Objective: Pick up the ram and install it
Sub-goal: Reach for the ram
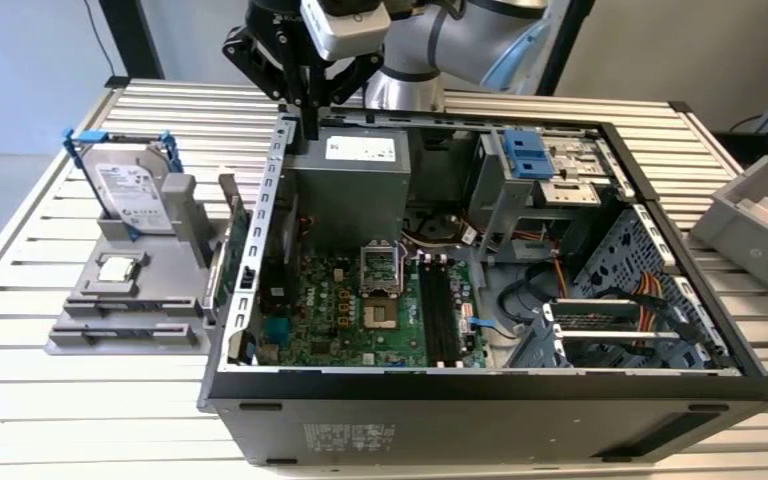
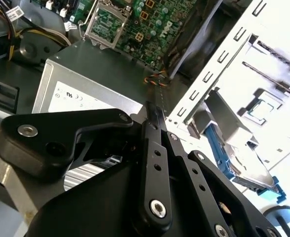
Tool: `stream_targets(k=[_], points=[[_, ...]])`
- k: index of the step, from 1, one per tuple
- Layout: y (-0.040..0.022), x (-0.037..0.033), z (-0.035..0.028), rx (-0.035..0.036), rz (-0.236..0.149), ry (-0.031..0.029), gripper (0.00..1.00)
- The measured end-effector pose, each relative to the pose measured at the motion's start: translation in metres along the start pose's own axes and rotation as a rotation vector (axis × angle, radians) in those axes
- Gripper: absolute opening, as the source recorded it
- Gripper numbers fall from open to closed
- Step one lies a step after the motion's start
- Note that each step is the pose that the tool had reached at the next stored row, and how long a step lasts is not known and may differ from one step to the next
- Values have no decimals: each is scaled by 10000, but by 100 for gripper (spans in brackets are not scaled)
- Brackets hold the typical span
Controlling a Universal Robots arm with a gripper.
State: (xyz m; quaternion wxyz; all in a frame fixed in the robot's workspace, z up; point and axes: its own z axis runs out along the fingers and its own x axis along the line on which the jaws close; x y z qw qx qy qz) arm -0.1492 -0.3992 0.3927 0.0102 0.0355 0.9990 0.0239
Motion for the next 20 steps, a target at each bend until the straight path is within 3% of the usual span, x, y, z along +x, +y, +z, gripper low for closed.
stream_targets(k=[20], points=[[-1,7,0,-1,1,0,0]])
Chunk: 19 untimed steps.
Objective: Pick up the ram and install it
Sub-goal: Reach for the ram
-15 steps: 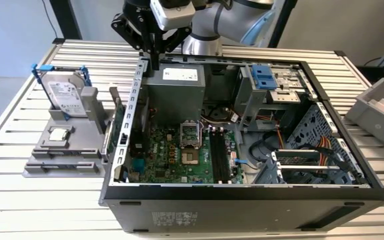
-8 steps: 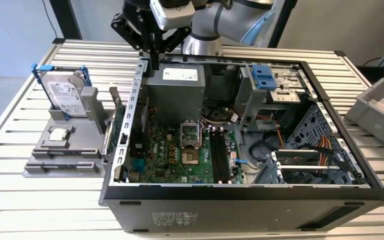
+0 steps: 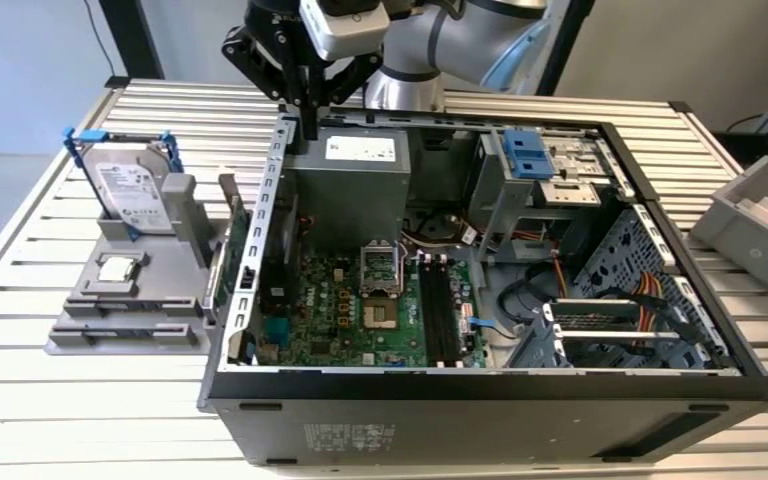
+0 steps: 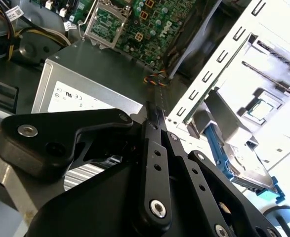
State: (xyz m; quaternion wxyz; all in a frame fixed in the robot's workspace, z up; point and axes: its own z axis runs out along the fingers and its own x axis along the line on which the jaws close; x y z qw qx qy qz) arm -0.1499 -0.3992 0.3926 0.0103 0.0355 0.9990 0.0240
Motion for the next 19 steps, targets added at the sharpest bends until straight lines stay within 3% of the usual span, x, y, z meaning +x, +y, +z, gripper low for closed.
stream_targets(k=[6,19], points=[[-1,12,0,-1,2,0,0],[-8,119,-3,0,0,0,0]])
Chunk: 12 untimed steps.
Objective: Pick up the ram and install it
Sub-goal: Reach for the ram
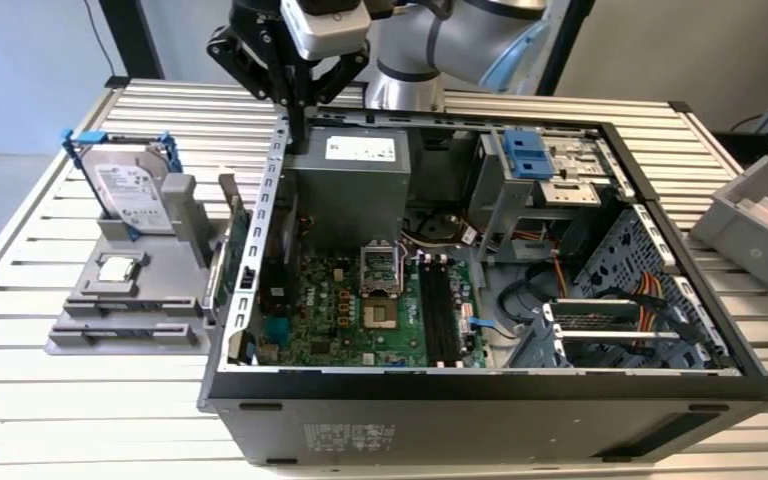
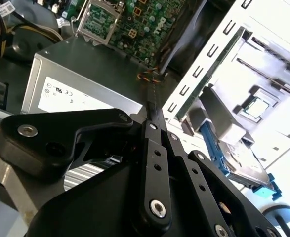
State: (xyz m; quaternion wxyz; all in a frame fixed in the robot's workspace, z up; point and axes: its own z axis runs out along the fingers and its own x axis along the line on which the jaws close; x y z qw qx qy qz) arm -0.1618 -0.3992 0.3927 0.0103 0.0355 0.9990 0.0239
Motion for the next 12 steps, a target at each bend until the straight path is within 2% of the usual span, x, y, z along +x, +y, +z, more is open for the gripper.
stream_targets(k=[12], points=[[-8,110,-1,-2,1,-1,0]])
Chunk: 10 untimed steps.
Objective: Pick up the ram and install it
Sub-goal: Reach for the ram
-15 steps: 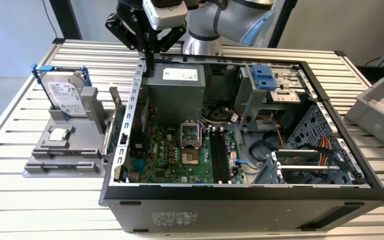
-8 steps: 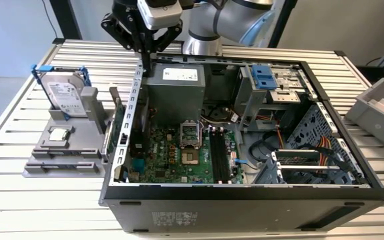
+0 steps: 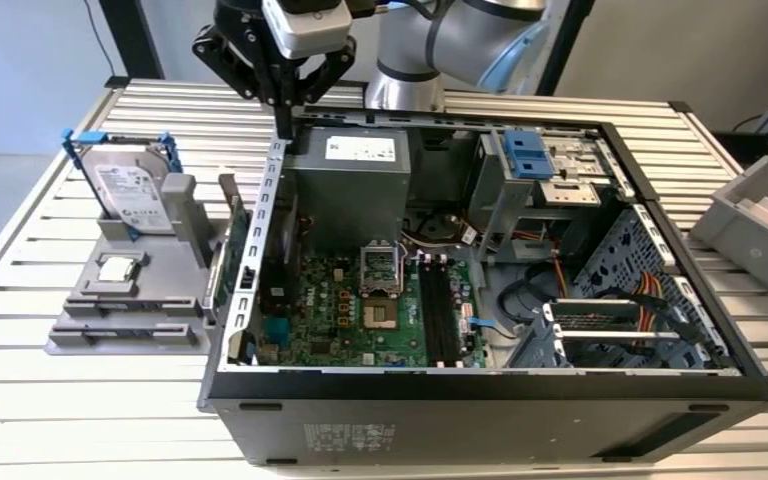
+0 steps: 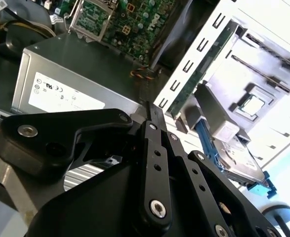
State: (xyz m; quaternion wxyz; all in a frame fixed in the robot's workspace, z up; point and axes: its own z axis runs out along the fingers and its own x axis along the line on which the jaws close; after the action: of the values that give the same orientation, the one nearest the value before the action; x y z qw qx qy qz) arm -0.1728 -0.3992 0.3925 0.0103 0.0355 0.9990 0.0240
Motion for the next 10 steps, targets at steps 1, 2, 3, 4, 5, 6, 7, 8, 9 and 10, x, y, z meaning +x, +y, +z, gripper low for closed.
stream_targets(k=[1,2,3,4,5,6,7,8,9,10], points=[[-1,8,-1,2,-1,2,0],[-1,16,-1,1,-1,1,0],[-2,24,-1,1,-1,1,0],[-2,32,-2,2,0,1,0],[-3,39,-1,1,-1,0,0],[-3,47,-2,1,0,1,0],[-4,54,-2,2,-1,1,0],[-4,61,-1,0,-1,0,0],[-5,68,-2,1,0,1,0],[-5,74,-3,2,-1,2,0]])
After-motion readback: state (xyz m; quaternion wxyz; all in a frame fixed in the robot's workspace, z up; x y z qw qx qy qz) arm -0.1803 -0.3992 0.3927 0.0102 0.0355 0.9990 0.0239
